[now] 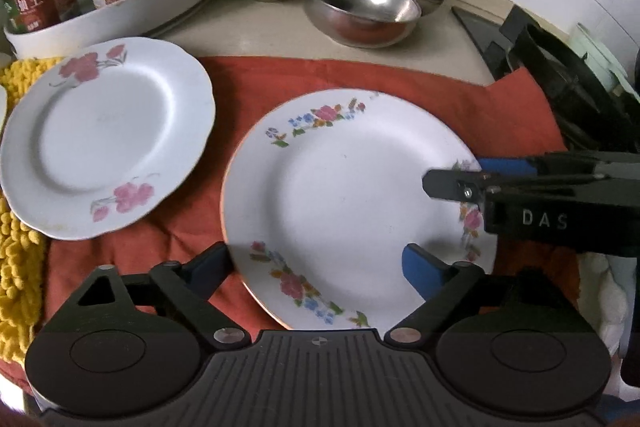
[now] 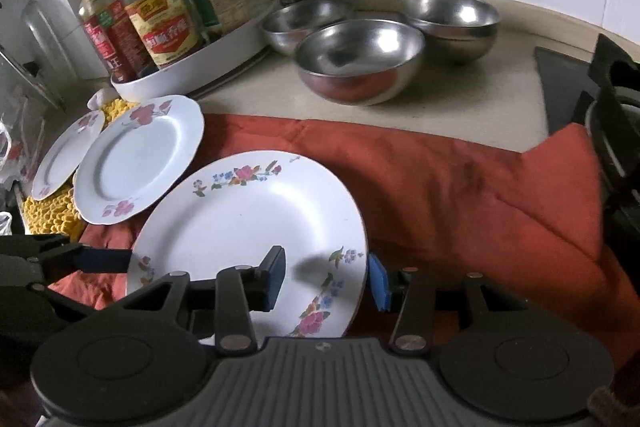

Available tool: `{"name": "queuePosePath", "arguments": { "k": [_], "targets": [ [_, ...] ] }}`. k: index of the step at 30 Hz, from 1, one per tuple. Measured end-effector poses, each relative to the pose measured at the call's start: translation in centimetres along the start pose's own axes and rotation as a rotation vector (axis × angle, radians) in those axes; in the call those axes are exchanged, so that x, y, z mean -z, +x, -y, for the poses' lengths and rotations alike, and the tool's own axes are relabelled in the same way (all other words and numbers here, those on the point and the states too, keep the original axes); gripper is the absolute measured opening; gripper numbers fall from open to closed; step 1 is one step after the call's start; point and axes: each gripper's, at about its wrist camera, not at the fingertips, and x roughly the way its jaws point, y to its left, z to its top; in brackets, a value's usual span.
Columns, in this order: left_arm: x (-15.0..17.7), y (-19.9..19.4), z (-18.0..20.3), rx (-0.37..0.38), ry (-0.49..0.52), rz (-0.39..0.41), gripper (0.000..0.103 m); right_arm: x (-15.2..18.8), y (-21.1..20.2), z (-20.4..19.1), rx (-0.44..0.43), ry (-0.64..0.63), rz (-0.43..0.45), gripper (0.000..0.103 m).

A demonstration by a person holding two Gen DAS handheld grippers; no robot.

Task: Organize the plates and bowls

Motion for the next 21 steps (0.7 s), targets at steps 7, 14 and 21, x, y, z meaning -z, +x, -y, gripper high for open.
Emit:
{"name": "queuePosePath", "arguments": {
  "k": [7, 14, 21],
  "targets": [
    [-0.1, -2.9, -3.5, -0.127, -0.113, 0.074, 0.09, -1.5, -1.1, 0.5, 0.024, -0.06, 0.086, 0.042],
    [-0.6, -5.3, -9.7, -0.295, -0.3, 0.132, 0.093, -4.5, 0.8, -3.0, -0.084, -0.178, 0.119, 0.047],
    [-1.6, -4.5, -12.9, -0.345, -0.323, 0.125, 0.095, -7.6, 4.6, -7.4, -0.138, -0.282, 0.112, 0.05]
  ]
}}
